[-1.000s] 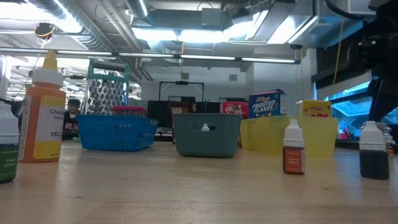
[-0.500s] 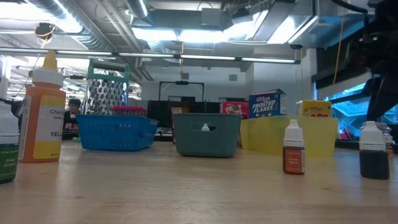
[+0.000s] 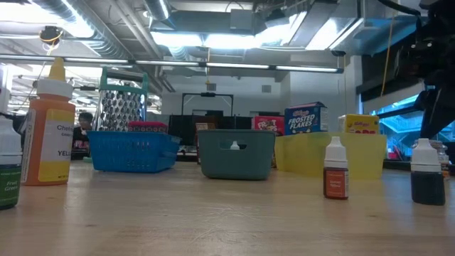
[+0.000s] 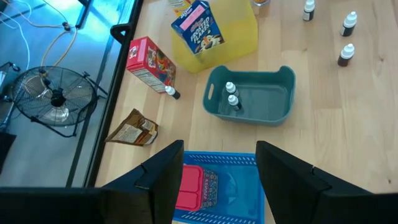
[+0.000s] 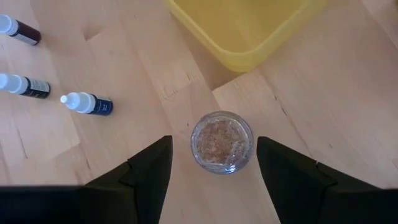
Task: Pick & Place Kitchen Items
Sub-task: Put the right brown seasoning bottle into the blue bin
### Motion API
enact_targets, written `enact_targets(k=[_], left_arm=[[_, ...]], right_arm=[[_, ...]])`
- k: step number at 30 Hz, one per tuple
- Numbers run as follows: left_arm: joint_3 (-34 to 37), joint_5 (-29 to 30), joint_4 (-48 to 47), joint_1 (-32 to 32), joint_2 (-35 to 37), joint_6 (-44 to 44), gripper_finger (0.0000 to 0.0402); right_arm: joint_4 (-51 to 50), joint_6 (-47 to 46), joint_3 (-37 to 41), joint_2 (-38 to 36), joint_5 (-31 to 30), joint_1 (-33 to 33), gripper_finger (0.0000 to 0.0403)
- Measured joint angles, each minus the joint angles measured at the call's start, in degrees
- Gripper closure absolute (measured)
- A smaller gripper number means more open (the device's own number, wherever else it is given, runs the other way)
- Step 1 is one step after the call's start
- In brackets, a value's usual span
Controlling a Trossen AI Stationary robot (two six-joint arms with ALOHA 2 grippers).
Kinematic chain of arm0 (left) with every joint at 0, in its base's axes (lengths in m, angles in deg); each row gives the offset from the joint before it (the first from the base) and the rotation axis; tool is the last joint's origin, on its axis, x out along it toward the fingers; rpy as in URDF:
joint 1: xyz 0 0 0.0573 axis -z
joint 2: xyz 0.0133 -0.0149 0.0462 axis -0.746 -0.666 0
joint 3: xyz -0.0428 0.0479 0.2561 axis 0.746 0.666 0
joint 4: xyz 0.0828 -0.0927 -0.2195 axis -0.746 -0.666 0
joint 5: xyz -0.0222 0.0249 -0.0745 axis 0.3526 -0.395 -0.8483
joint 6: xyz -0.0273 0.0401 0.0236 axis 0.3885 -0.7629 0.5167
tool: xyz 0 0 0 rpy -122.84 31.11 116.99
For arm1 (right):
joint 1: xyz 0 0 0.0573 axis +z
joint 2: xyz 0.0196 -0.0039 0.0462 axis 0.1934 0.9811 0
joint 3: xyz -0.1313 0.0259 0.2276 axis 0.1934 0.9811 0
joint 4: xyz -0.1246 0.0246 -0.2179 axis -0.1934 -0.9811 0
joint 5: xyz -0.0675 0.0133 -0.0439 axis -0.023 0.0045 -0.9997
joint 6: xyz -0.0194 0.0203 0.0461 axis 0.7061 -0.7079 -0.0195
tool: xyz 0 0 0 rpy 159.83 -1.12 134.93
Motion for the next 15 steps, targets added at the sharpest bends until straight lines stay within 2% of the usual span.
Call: enact_targets(k=[15], left_arm=[[0.0,0.01,-0.01,0.0,0.0,0.19,0.0205]], right_arm=[[0.09,-0.62,0.0,3.52,-0.14,0.0,0.0167]])
